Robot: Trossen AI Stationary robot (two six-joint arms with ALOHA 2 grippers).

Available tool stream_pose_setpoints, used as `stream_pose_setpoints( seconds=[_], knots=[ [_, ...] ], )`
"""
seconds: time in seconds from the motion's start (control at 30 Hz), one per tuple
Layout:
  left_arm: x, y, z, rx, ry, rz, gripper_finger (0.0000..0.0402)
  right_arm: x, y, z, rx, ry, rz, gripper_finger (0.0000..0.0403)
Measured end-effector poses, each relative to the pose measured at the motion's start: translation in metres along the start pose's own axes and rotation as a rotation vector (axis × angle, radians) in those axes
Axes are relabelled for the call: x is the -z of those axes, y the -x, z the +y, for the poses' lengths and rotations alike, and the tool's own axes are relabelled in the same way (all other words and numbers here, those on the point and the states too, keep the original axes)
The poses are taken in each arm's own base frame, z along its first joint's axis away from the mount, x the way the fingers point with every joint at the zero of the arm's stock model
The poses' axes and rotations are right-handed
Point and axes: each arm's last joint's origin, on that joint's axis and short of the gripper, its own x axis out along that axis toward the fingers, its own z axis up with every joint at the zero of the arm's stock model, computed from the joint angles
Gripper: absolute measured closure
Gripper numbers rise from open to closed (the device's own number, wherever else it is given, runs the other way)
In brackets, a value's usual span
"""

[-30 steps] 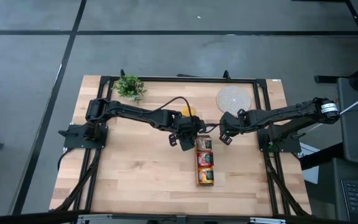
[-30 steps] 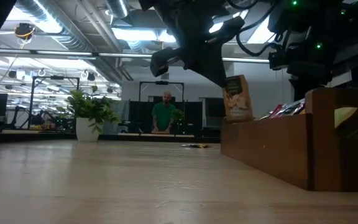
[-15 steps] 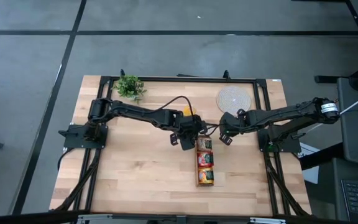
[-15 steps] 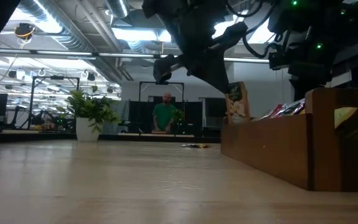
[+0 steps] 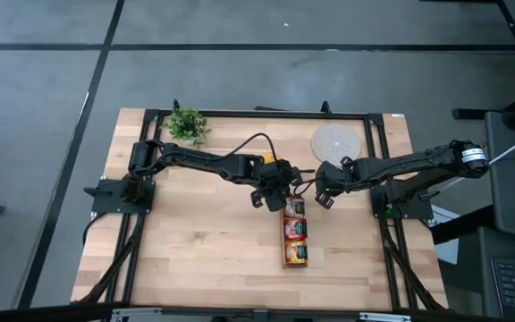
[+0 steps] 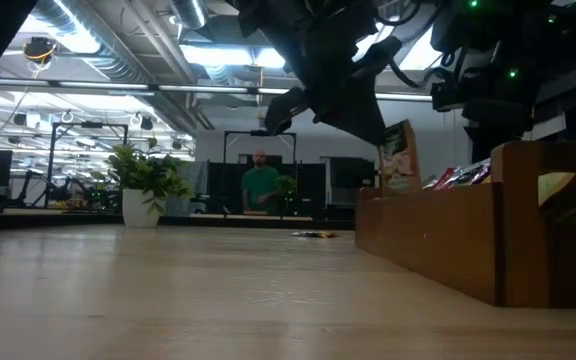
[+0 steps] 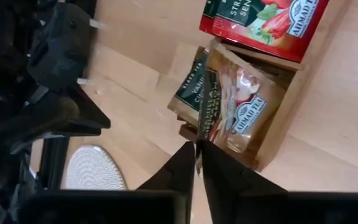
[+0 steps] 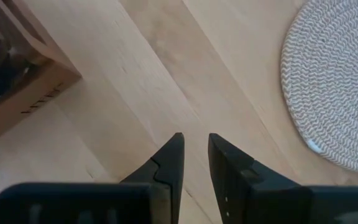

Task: Pick & Place Tea
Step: Put the brown tea bag into the left section of the wooden organizer

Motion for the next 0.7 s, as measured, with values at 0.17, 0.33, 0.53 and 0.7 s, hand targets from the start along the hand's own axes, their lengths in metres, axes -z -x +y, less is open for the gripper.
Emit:
stream_pose_setpoints(
  seconds=[0.17, 0.33, 0.53, 0.7],
  knots=[
    [0.0, 0.0, -0.001, 0.01, 0.006, -0.002, 0.0344, 0.0, 0.0, 0.0, -0.002, 0.002, -0.002, 0.0327],
    [0.0, 0.0, -0.001, 0.01, 0.006, -0.002, 0.0322, 0.0, 0.0, 0.0, -0.001, 0.003, -0.001, 0.0327],
    [0.0, 0.0, 0.0, -0.001, 0.064, 0.003, 0.0305, 0.0, 0.0, 0.0, -0.002, 0.003, -0.002, 0.0327],
    [-0.01, 0.022, 0.002, 0.021, 0.259, -0.065, 0.03, -0.003, 0.004, 0.001, -0.012, 0.016, -0.016, 0.0327]
  ],
)
